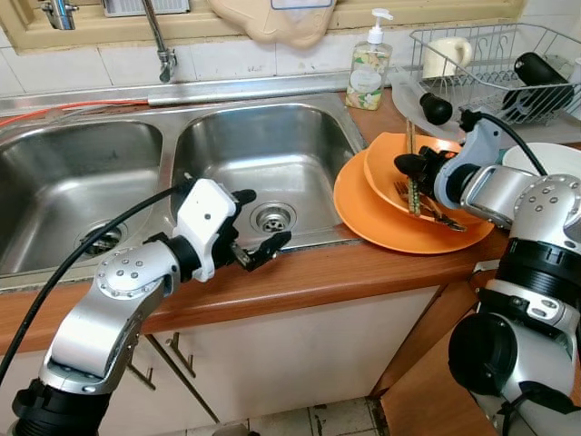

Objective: Kitchen organization

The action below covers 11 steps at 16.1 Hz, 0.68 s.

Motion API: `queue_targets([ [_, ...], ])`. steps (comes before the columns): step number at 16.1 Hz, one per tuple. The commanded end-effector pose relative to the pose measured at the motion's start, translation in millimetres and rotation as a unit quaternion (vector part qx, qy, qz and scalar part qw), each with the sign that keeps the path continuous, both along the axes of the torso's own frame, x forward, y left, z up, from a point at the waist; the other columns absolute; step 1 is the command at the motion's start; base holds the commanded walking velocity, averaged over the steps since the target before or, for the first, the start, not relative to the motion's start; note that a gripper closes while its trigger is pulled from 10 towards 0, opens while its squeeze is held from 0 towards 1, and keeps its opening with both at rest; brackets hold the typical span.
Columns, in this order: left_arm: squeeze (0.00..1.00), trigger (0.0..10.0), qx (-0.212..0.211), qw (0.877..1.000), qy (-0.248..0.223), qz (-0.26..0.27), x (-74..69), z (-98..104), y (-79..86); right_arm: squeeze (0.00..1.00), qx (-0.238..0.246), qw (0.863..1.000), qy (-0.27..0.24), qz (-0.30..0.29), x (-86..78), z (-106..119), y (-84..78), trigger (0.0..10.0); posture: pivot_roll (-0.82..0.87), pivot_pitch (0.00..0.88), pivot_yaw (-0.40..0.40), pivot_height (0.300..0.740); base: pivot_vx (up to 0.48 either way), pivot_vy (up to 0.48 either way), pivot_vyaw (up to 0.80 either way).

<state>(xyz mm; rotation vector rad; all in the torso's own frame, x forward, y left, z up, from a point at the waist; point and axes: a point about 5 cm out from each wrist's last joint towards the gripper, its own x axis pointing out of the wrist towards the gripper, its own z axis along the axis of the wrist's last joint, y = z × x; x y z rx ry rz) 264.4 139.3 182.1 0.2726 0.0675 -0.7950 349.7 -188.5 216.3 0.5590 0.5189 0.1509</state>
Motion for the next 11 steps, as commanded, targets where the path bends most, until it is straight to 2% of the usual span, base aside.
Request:
queue_targets([
  [1, 0.00, 10.0, -0.001, 1.000, -0.009, -0.001, 1.7, 6, 0.0, 0.00, 0.003, 1.000, -0.013, 0.004, 2.3, 8, 2.1, 0.0, -0.10, 0.000, 0.038, 0.740, 0.000, 0.000, 0.00],
  [7, 0.00, 10.0, -0.008, 1.000, -0.015, 0.003, 4.4, 9, 0.5, 0.00, 0.008, 1.000, -0.016, 0.006, 2.4, 10, 1.8, 0.0, -0.11, 0.000, 0.043, 0.740, 0.000, 0.000, 0.00],
  [8, 0.00, 10.0, -0.014, 1.000, -0.023, 0.008, 7.1, 12, 1.0, 0.00, 0.015, 0.999, -0.034, 0.010, 2.4, 17, 2.7, 0.0, -0.11, 0.000, 0.042, 0.740, 0.000, 0.000, 0.00],
  [10, 0.00, 10.0, -0.081, 0.996, -0.028, 0.026, 18.7, 31, 2.9, 0.00, 0.028, 0.991, -0.124, 0.053, -0.7, 48, 13.5, 0.0, -0.10, 0.000, 0.044, 0.740, 0.000, 0.000, 0.00],
  [11, 0.00, 10.0, -0.090, 0.995, -0.027, 0.026, 19.4, 33, 2.9, 0.00, 0.026, 0.989, -0.130, 0.063, -2.0, 49, 15.8, 0.0, -0.10, 0.000, 0.044, 0.740, 0.000, 0.000, 0.00],
])
